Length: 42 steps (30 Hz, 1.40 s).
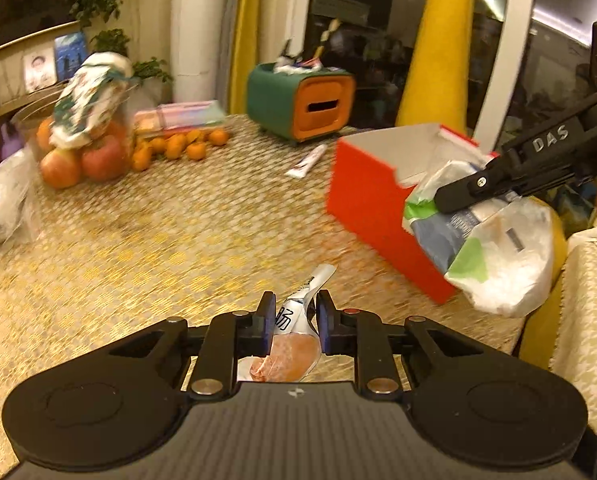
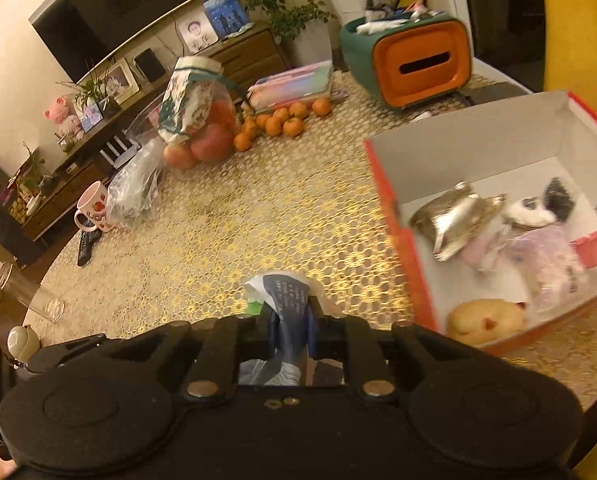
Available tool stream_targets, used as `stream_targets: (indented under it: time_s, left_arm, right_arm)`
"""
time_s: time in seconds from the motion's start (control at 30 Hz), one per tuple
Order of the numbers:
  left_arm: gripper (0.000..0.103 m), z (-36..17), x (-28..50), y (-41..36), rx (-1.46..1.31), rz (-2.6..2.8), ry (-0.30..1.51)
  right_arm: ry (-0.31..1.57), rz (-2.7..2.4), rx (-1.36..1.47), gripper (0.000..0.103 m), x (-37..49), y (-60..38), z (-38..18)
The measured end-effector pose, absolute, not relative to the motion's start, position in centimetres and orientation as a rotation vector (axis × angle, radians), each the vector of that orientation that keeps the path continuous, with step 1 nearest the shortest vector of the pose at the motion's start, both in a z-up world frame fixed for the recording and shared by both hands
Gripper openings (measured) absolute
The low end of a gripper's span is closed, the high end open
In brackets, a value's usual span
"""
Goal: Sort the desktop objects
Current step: 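Grasp the chicken-sausage packet with the left tool while the right tool carries the wipes toward the box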
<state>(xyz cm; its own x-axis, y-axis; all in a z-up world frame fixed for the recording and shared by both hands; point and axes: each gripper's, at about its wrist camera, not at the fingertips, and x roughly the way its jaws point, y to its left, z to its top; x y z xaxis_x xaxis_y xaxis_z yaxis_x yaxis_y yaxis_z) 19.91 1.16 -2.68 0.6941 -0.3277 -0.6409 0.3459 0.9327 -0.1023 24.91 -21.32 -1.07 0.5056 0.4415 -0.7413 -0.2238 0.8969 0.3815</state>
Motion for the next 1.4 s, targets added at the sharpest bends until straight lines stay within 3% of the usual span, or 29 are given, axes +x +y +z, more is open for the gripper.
stream_targets:
  time_s: [0.53, 0.67, 0.73, 0.97, 1.4]
  left_arm:
    - [0.019, 2.2, 20.8, -8.5, 0.059, -0.520, 0.654]
    - [0.015, 3.2, 21.2, -10.7, 0.075, -0.550, 0.650]
    - [0.005, 3.4, 21.4, -11.8, 0.085, -0.568, 0.651]
    - [0.002, 3.7, 23.7, -15.7, 0.098, -0.601, 0.635]
    - [0.002, 2.2, 25.0, -14.9, 0.100, -0.640, 0.672]
  right_arm:
    - [0.888, 0.365, 0.240, 0.012, 23.4, -30.1, 2.5]
    - [0.862, 0.339, 0.239, 0.012, 23.5, -31.9, 2.9]
    - [0.850, 0.322, 0.236, 0.012, 23.8, -32.8, 3.0]
    - [0.825, 0.257, 0.242, 0.012, 25.4, -36.3, 2.9]
    - [0.837, 0.213, 0.254, 0.012, 28.4, -38.9, 1.1]
